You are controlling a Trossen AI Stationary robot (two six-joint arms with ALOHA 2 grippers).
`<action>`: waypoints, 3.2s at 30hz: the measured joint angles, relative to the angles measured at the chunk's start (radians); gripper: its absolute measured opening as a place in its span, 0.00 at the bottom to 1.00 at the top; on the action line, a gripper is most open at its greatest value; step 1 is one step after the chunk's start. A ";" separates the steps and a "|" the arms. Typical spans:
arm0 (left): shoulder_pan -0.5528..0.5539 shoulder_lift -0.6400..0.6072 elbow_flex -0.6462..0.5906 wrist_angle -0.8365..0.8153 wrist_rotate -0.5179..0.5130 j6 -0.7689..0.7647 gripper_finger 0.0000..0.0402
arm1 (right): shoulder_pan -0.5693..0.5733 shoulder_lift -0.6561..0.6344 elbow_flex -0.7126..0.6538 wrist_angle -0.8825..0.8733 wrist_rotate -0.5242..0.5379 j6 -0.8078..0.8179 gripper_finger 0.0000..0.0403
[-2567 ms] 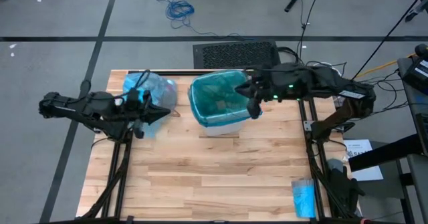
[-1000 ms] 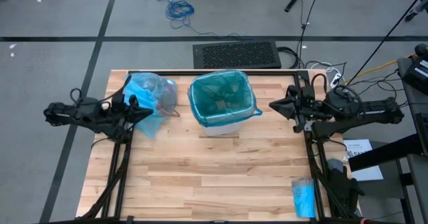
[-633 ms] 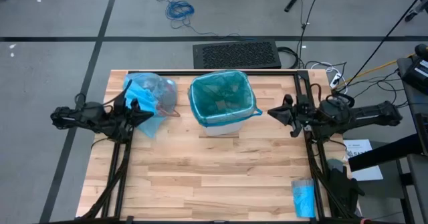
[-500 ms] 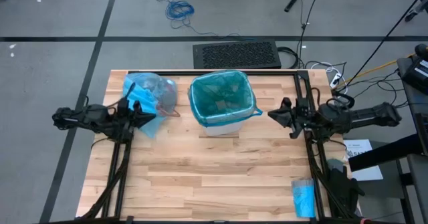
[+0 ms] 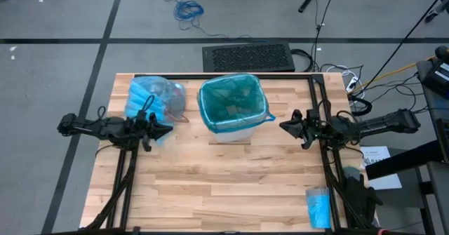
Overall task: Place trash/remove bag and relplace
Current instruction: Return to Home Position
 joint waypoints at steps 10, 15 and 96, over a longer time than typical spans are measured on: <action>0.001 -0.001 -0.083 0.096 0.002 -0.049 0.00 | 0.000 -0.002 0.001 -0.034 0.002 0.013 0.00; 0.001 0.001 -0.084 0.090 -0.013 -0.086 0.00 | 0.000 -0.048 0.001 -0.018 0.026 0.009 0.00; 0.001 0.006 -0.082 0.088 0.019 0.002 0.00 | 0.000 -0.320 0.001 -0.592 -0.289 -0.282 0.00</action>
